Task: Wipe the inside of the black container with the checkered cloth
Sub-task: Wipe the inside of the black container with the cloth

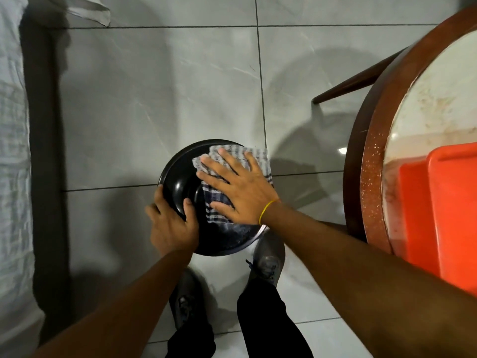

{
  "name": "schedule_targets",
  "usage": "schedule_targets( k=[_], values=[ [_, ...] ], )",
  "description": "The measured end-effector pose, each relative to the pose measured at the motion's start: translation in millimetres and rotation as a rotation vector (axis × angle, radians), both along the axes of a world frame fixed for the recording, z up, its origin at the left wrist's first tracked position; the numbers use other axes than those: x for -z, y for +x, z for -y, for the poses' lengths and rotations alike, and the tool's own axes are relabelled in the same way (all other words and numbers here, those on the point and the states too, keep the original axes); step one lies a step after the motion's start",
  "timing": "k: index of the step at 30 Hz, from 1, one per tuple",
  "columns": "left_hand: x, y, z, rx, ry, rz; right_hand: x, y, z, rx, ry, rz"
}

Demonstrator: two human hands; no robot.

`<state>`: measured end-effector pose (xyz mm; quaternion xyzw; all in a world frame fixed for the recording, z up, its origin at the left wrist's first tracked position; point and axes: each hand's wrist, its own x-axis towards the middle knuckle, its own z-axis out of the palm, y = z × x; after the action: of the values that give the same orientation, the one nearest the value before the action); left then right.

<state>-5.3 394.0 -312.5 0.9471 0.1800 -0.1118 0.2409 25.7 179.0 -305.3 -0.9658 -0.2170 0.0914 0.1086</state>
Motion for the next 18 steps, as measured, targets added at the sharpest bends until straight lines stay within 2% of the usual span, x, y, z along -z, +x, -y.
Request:
schedule_targets(
  k=[3,6,12,18],
  values=[
    [3,0,2,-0.08,0.011,0.012,1,12,1,-0.059,-0.011,0.016],
    [5,-1,2,-0.083,0.004,0.021,3,2,-2,0.056,0.017,0.029],
    [6,0,1,-0.089,0.007,0.018,3,-41,-47,0.588,0.035,0.004],
    [8,-1,-1,-0.083,0.004,0.025,2,-57,-133,1.148,0.006,-0.057]
  ],
)
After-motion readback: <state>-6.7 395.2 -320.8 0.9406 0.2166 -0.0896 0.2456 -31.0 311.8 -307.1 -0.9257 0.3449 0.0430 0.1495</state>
